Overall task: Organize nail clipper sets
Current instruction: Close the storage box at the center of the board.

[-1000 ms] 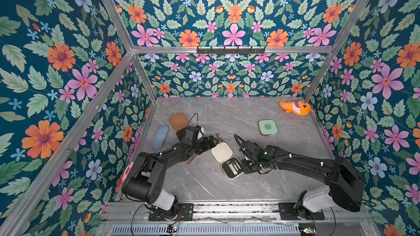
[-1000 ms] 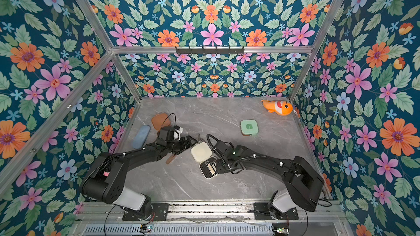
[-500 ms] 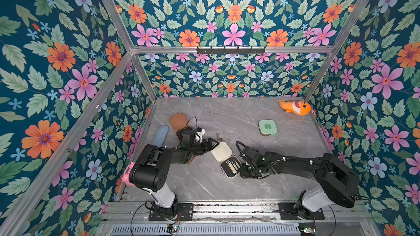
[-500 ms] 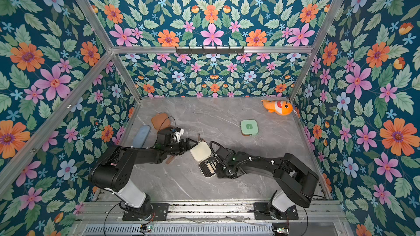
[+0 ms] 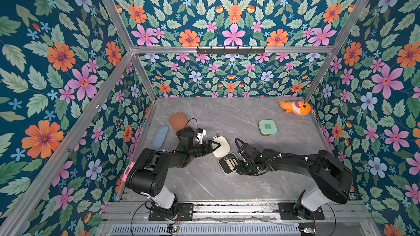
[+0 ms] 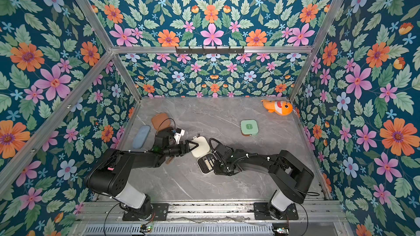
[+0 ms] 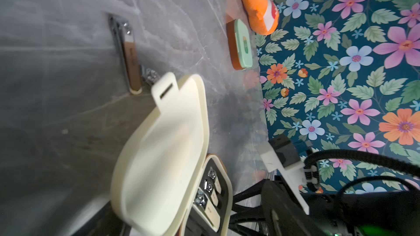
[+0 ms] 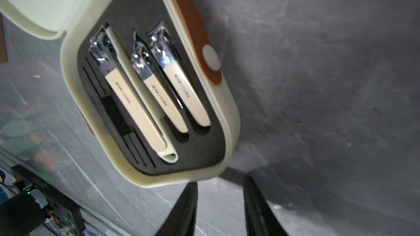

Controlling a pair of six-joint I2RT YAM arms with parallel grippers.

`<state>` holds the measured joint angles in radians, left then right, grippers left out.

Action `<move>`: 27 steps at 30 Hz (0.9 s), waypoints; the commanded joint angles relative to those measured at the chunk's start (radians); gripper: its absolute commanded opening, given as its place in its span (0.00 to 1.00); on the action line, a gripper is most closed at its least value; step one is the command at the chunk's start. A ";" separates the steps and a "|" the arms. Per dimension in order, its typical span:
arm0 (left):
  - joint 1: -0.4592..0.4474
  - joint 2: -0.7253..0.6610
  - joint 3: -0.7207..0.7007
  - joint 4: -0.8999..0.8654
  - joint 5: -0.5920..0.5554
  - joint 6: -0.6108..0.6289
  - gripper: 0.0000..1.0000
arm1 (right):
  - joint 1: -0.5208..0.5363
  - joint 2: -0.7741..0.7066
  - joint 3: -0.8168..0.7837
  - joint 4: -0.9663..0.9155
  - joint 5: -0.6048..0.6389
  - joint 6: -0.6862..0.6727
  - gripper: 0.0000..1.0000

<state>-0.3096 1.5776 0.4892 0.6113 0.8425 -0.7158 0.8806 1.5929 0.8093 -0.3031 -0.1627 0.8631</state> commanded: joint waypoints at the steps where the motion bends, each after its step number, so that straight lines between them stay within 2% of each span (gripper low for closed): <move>1: -0.001 -0.026 0.014 -0.022 0.033 0.002 0.88 | -0.005 0.007 0.008 -0.053 0.028 -0.001 0.36; 11: -0.042 -0.108 -0.001 -0.021 0.101 -0.035 0.89 | -0.056 0.038 0.068 -0.079 -0.016 -0.046 0.36; 21: -0.125 -0.250 -0.026 -0.094 0.082 -0.050 0.91 | -0.124 0.105 0.134 -0.103 -0.049 -0.064 0.36; 24: -0.152 -0.249 -0.036 -0.109 0.066 -0.045 0.91 | -0.141 0.113 0.157 -0.119 -0.051 -0.075 0.37; 27: -0.182 -0.212 -0.057 -0.048 0.048 -0.076 0.91 | -0.157 0.120 0.176 -0.135 -0.048 -0.082 0.38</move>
<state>-0.4740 1.3449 0.4442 0.5316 0.9104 -0.7765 0.7315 1.7103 0.9722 -0.4091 -0.2161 0.7975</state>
